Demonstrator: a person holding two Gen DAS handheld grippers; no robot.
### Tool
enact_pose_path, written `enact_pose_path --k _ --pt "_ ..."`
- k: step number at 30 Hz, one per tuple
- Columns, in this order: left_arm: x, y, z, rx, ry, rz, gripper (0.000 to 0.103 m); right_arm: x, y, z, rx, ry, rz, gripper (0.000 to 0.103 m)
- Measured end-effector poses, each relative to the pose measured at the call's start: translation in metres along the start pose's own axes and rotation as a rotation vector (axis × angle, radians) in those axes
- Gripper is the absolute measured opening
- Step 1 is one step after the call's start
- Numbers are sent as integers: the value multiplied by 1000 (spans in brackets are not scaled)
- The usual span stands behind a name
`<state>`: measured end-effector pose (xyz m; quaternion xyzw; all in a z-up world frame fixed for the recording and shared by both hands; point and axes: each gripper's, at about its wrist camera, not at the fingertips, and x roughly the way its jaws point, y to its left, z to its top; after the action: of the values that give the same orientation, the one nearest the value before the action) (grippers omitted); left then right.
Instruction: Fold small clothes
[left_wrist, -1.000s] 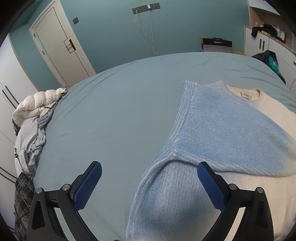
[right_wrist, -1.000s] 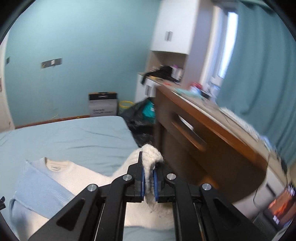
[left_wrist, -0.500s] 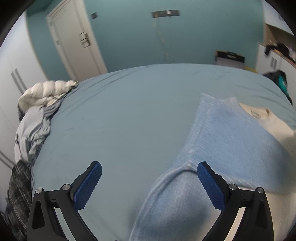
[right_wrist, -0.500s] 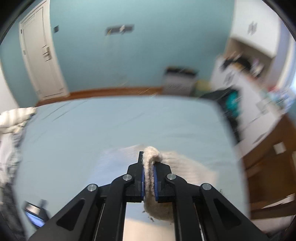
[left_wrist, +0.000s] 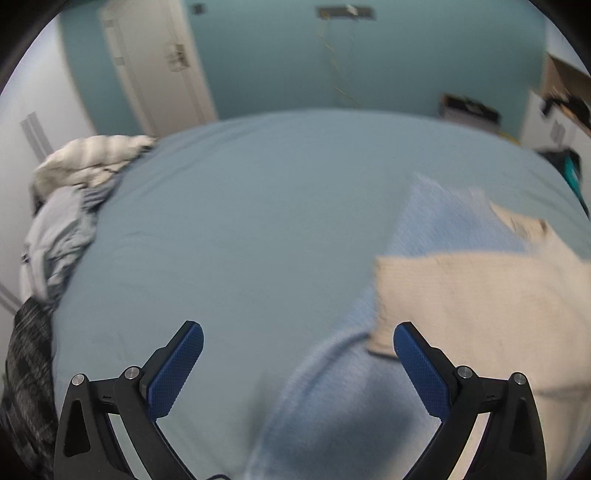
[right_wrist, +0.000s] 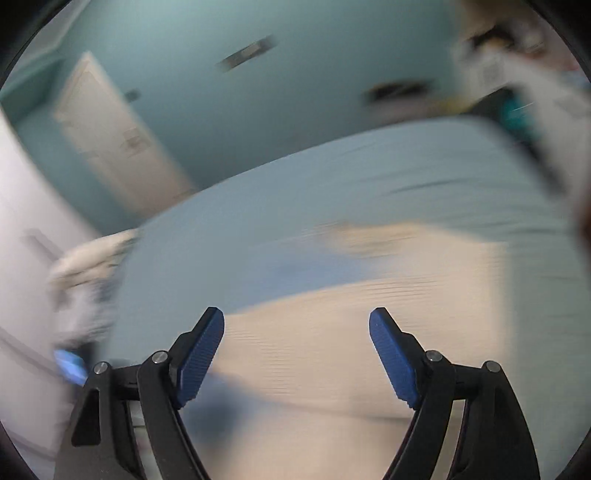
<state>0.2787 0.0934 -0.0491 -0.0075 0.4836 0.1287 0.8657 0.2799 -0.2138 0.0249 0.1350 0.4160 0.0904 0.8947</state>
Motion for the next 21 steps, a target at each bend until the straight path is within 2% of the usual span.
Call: enact_pose_path --k 2,4,6,8,10,11,13,17,20,21 --pt "15 -11 -4 25 63 -41 103 -31 -80 -34 62 -87 -263 79" --pt "29 -25 -10 70 105 -36 103 -45 -146 -63 166 -96 -383 79" --pt "39 -35 -15 118 126 -20 103 -47 -212 -98 344 -45 -401 79" --pt "49 -42 -16 164 155 -48 103 -37 -251 -128 447 5 -381 79" --pt "59 -46 -13 174 192 -101 103 -21 -259 -138 467 102 -359 78" --pt "63 -49 -9 173 202 -131 103 -12 -262 -140 444 149 -334 78" --pt "73 -53 -4 170 201 -182 103 -3 -246 -141 369 212 -357 78" --pt "95 -58 2 175 206 -205 101 12 -225 -151 182 276 -380 78" --pt "109 -58 2 150 222 -228 93 10 -208 -149 147 269 -350 78" --pt "111 -56 4 132 217 -242 86 15 -204 -148 140 274 -358 78"
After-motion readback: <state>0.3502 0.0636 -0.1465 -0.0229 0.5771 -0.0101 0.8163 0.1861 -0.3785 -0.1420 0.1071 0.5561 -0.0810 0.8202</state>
